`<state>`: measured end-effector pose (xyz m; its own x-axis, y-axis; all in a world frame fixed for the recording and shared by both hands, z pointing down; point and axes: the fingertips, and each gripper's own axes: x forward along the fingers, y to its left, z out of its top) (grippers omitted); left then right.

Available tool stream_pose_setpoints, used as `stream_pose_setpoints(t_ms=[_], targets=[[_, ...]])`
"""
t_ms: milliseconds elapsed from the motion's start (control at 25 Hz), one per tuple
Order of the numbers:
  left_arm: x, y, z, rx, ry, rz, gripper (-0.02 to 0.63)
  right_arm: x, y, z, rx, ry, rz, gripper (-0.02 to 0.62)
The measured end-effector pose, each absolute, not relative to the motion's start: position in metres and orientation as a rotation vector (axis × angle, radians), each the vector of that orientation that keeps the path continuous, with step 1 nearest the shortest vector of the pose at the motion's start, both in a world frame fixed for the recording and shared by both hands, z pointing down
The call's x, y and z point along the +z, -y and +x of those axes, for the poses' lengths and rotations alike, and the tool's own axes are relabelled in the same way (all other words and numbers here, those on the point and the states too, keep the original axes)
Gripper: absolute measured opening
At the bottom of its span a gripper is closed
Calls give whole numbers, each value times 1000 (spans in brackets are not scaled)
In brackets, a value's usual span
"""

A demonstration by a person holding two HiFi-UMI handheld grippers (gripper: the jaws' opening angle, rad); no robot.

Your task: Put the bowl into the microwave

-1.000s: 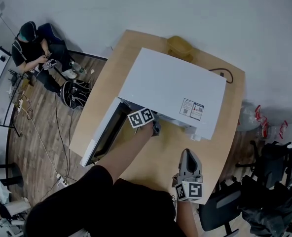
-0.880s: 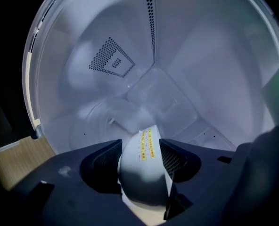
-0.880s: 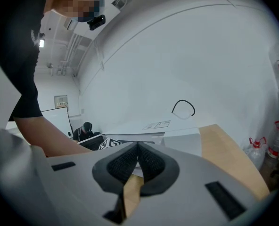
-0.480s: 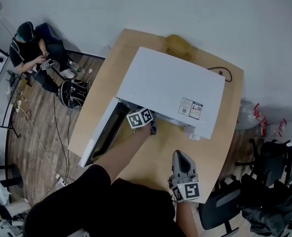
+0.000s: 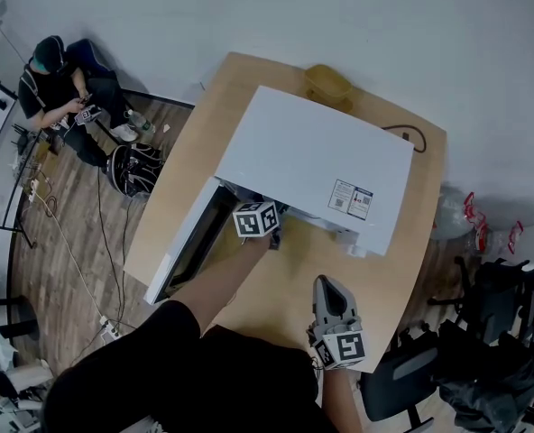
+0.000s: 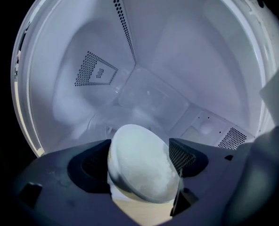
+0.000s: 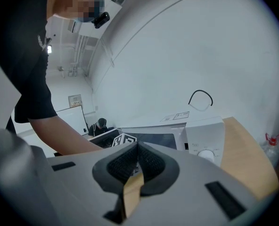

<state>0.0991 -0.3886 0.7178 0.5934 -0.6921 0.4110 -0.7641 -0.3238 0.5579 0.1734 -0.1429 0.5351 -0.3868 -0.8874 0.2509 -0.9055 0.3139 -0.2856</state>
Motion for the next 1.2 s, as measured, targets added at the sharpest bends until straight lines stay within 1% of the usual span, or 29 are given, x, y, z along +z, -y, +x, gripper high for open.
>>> stream_pose_setpoints(t_ms=[320,600,840,1200], targets=[[718,384,93,194,1162,2169,370,540,135,177,513,2413,1740,60],[713,377,81,153,1160,2164,371,553,114,177,535,2350,1763,60],[713,353,70,138,1185,2115,371,547,111,176,553,2333,1815,60],[705,328,79,273,1140,2261,370,543,107,170,579,2336,1877,60]])
